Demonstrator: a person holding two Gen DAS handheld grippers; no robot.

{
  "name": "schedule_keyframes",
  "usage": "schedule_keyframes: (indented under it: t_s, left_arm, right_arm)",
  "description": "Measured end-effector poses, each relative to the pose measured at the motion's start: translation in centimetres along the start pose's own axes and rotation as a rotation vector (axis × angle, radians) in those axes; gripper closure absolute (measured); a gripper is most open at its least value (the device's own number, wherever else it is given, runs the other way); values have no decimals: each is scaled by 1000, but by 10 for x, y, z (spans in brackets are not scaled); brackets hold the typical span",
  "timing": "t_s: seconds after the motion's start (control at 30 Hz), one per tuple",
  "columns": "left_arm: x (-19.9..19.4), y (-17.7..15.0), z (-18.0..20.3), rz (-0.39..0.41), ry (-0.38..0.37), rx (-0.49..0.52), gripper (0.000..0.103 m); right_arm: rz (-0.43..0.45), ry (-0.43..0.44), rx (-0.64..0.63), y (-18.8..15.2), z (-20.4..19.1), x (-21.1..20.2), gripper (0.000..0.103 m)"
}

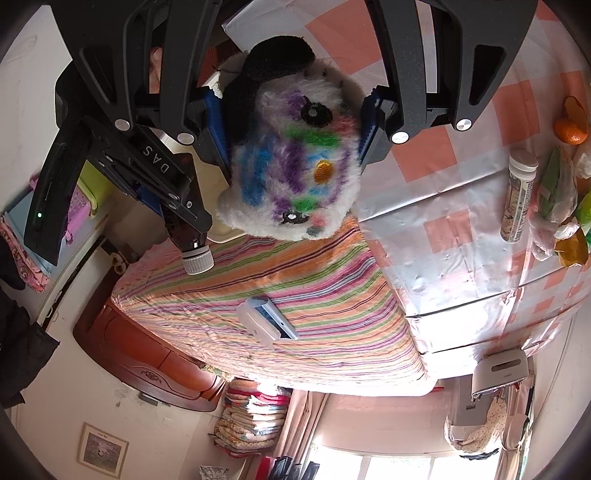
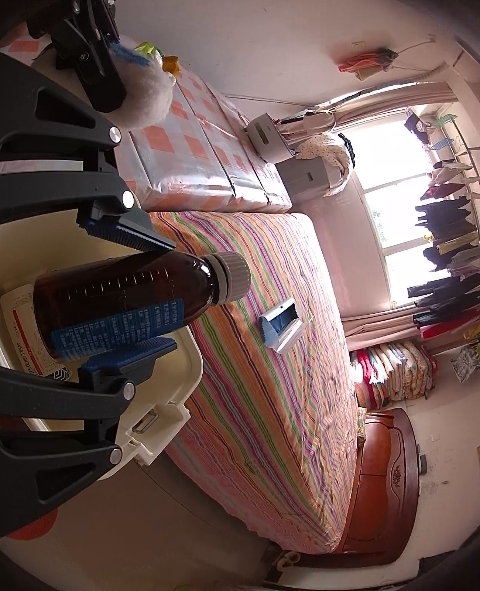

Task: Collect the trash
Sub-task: 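Carry the bottle and plush toy over the cream bin and release both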

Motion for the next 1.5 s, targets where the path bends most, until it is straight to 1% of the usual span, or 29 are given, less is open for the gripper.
schedule_keyframes:
  t_s: [0.17,0.27,0.5,0.8,1.07,1.1,1.3,1.5]
  left_arm:
    - [12,-2,8,-9,3,3,48]
    - [23,-4,9,-25,7,-9,47]
    - [48,-7,6,-75,29,-46,47]
    - [68,-8,11,-104,41,-41,47]
    - [77,-6,12,-117,35,-43,46]
    - [78,-6,11,-117,34,-46,46]
    - [80,-5,10,-119,30,-53,46]
    - [82,-5,15,-127,11,-54,46]
  right_arm:
    - [-5,-29,54,-2,12,-2,57]
    - [-18,-26,83,-3,19,0,57]
    - [-49,-11,99,-7,22,5,57]
    - [-91,4,134,-10,32,14,56]
    - [-101,24,152,-11,36,19,56]
    - [-97,33,165,-11,38,18,56]
    - [-44,23,234,-9,53,9,56]
    - [66,-6,315,-3,71,-11,55]
Point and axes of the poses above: each gripper's, at about its wrist camera, not at the fingertips, and x roughly the way its jaws point, z to its right, y to its top, the point moved 4 cm from there along x, roughly the way its jaws point, and after that the axes turned 7 degrees about -x, right-handed, at the moved point
